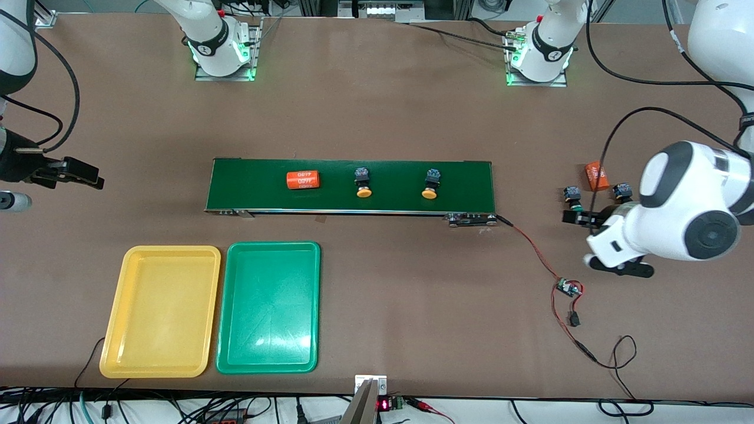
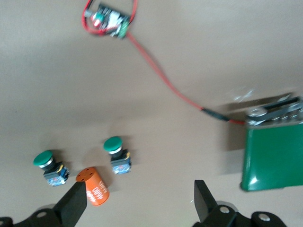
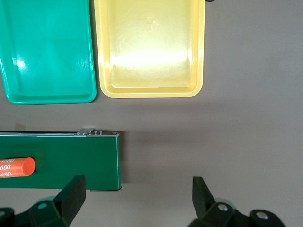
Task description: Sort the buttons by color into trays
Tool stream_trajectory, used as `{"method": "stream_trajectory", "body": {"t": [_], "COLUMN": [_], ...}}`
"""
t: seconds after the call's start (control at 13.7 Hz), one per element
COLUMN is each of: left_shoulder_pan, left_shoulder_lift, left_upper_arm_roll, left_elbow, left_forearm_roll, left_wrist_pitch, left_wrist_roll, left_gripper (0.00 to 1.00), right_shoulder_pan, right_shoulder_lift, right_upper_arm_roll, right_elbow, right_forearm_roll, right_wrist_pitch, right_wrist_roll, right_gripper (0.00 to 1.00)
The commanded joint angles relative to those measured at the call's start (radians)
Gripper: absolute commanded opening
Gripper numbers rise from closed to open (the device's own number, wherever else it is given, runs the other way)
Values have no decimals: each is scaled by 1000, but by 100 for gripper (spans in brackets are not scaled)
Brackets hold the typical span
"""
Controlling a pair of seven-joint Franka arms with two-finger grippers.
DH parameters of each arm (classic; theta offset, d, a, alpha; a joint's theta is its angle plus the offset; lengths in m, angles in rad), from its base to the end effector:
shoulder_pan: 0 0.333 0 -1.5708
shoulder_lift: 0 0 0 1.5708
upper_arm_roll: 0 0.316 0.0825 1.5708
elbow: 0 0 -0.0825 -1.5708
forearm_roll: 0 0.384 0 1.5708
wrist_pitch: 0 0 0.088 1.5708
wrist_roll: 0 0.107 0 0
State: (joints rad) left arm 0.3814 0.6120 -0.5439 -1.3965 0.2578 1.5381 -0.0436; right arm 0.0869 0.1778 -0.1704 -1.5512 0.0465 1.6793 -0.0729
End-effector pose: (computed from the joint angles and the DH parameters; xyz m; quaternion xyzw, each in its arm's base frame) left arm 0.6632 -0.0137 0.3613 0.9790 -0.0676 -0.1921 0.0091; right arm 0.6102 -0.0387 0.5406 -0.9997 0.0074 0.0228 0.0098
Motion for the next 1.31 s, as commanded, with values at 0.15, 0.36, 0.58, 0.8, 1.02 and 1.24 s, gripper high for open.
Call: {"method": "stream_trajectory", "body": {"t": [0.15, 0.36, 0.58, 0.8, 1.02, 1.24], "left_shoulder_pan": [-117, -124, -131, -133, -124, -125], "left_shoulder_lift": [-320, -342, -348, -339, -311, -255], "left_upper_arm_roll": [362, 419, 485, 525, 525, 530], "left_elbow": [-463, -651, -789, -855, -874, -880], "left_forearm_roll": [-115, -115, -115, -115, -217, -287], "left_wrist_pitch": [334, 465, 604, 654, 656, 721], "left_wrist_roll": [174, 174, 171, 166, 162, 172], "left_gripper": [100, 100, 100, 100, 100, 100], "right_shoulder_pan": [1, -1, 2, 37, 149, 227], "right_shoulder_lift": [-90, -90, -66, -23, 54, 121], "right_upper_arm_roll": [2, 2, 5, 6, 6, 6], "right_elbow": [-110, -110, -104, -96, -64, -52], "right_forearm_roll": [12, 13, 21, 24, 24, 68], "right_wrist_pitch": [31, 26, 23, 48, 95, 157], "right_wrist_roll": [10, 8, 8, 13, 13, 13], "right_gripper": [100, 100, 100, 100, 100, 100]}}
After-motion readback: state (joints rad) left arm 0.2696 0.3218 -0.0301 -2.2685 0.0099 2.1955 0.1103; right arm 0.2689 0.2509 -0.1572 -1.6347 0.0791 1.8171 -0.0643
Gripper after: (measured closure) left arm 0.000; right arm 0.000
